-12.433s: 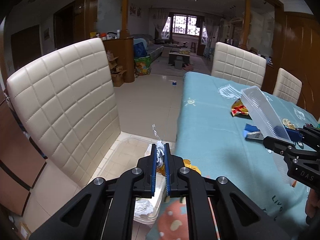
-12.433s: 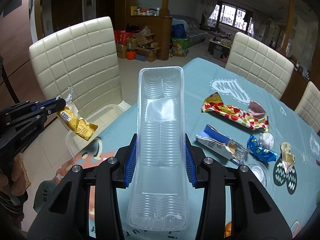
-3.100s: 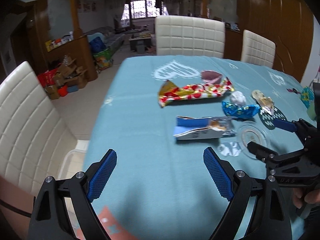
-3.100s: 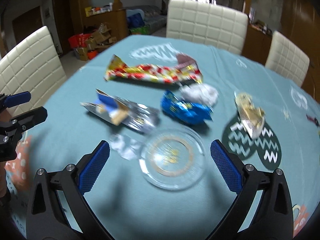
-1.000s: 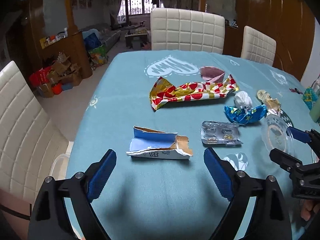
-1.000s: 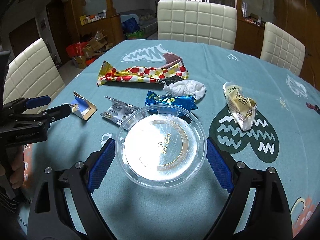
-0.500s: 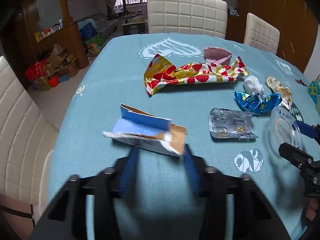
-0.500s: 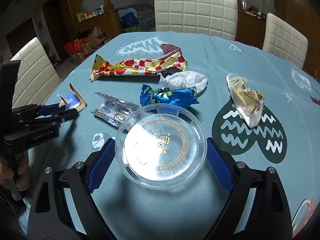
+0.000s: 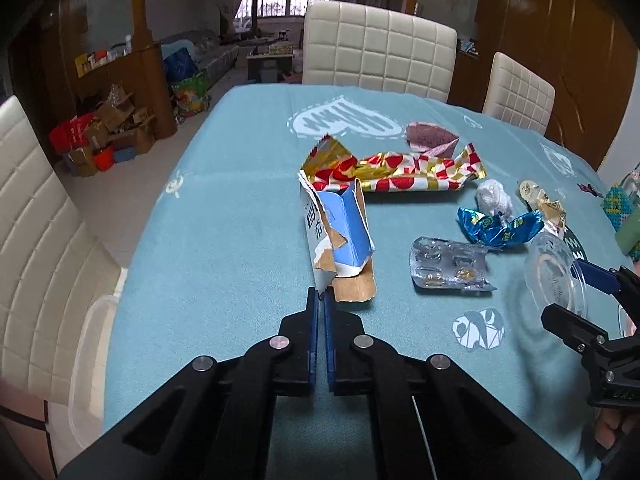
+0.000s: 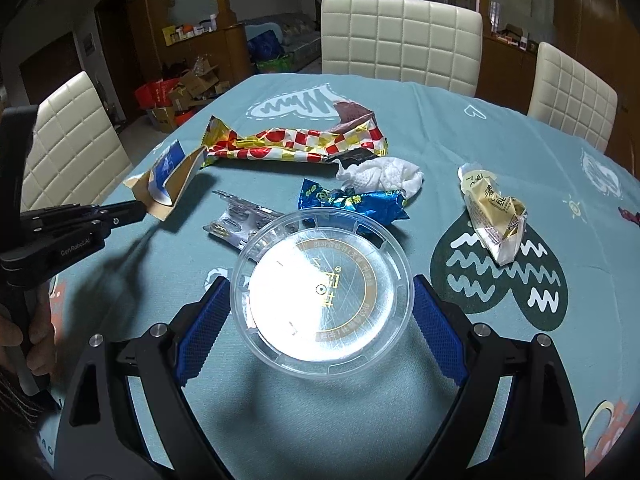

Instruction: Collect trash

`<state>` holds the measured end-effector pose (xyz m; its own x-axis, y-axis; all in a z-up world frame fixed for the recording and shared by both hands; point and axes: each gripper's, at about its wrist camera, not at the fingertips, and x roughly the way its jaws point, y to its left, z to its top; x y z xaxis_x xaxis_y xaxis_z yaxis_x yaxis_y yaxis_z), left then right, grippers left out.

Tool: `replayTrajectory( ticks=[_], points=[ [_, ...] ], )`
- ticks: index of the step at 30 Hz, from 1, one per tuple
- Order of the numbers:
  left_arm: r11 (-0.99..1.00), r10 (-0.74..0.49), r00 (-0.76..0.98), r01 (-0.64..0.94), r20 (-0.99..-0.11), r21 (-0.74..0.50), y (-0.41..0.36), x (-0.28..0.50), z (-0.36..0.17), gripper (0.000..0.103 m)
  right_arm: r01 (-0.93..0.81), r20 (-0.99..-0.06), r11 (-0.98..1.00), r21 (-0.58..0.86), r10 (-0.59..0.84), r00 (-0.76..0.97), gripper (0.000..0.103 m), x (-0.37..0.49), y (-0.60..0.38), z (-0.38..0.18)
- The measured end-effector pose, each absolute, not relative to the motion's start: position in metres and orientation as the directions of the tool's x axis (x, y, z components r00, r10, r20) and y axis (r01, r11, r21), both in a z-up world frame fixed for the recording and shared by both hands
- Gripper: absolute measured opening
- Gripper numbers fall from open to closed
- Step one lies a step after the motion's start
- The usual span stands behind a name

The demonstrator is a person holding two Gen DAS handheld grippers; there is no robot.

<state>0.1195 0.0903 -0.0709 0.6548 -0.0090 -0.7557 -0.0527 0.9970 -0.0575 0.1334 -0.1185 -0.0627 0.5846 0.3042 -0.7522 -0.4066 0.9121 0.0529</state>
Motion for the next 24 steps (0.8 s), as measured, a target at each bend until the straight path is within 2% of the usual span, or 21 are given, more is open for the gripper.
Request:
replayTrajectory(
  ticks=[11,24],
  points=[
    [0.996,0.012,0.688,-0.072,-0.726,-0.052,0.104,0.093,-0.048,0.003,-0.437,-0.732,0.899,0.030,0.318,0.602,0.088,0.122,-0.101,-0.044],
    [0.982,0.102,0.718,-0.182,-0.689,-0.044,0.172,0.027,-0.034,0.003,-0.554,-0.705,0.832,-0.028,0.377,0.601,0.088,0.091,-0.021,-0.018]
  ],
)
